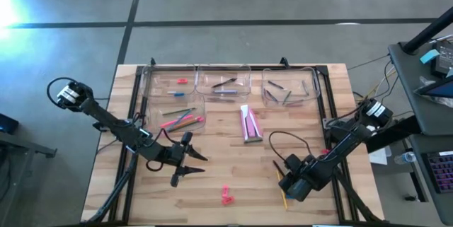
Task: Sort crayons/erasers/pens/pencils in bins
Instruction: Put the gray crayon into the top right transparent bin, then put the pink eraser into the top left transparent bin
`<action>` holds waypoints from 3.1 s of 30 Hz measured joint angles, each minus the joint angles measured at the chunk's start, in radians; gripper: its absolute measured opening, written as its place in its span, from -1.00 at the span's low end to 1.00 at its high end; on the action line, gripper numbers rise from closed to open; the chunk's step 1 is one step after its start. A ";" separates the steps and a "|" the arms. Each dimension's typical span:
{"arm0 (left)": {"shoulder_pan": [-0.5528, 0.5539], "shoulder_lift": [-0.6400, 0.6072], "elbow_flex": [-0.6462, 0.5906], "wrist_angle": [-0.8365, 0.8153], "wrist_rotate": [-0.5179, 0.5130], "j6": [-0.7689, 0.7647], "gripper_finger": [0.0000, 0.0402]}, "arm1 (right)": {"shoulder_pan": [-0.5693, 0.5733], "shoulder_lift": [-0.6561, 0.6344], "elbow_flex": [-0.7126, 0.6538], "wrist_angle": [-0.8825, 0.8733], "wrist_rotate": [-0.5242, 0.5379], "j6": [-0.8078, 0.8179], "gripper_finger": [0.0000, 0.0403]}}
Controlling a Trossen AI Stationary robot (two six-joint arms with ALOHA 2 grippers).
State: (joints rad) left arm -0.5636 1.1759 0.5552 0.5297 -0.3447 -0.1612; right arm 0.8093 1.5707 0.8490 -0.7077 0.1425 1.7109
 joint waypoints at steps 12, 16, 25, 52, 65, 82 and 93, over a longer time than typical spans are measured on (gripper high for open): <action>0.000 0.000 0.000 0.000 0.000 0.000 -0.20 | 0.000 0.001 0.041 -0.040 0.009 -0.053 -0.91; 0.000 0.000 0.000 0.000 0.000 0.000 -0.20 | -0.004 -0.017 0.090 -0.127 0.068 -0.062 -0.93; 0.000 0.000 0.000 0.003 -0.006 0.000 -0.20 | -0.078 -0.144 0.181 -0.274 0.537 -0.205 -0.93; 0.000 0.000 0.000 0.000 -0.008 0.010 -0.20 | -1.017 -0.496 0.035 -0.135 0.642 -1.014 -0.72; -0.001 0.009 0.002 -0.138 -0.029 -0.093 -0.20 | -0.926 -0.520 0.059 -0.109 0.442 -1.058 -0.17; -0.064 0.523 0.242 -0.148 0.116 -0.121 -0.20 | -0.299 -0.434 0.059 0.176 0.574 -0.987 -0.28; -0.065 0.726 0.425 -0.223 0.132 0.055 -0.20 | -0.277 -0.357 0.058 0.174 0.585 -0.953 -0.31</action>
State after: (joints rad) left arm -0.6281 1.9022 0.9804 0.3069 -0.2131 -0.1062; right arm 0.5323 1.2138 0.9073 -0.5335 0.7272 0.7578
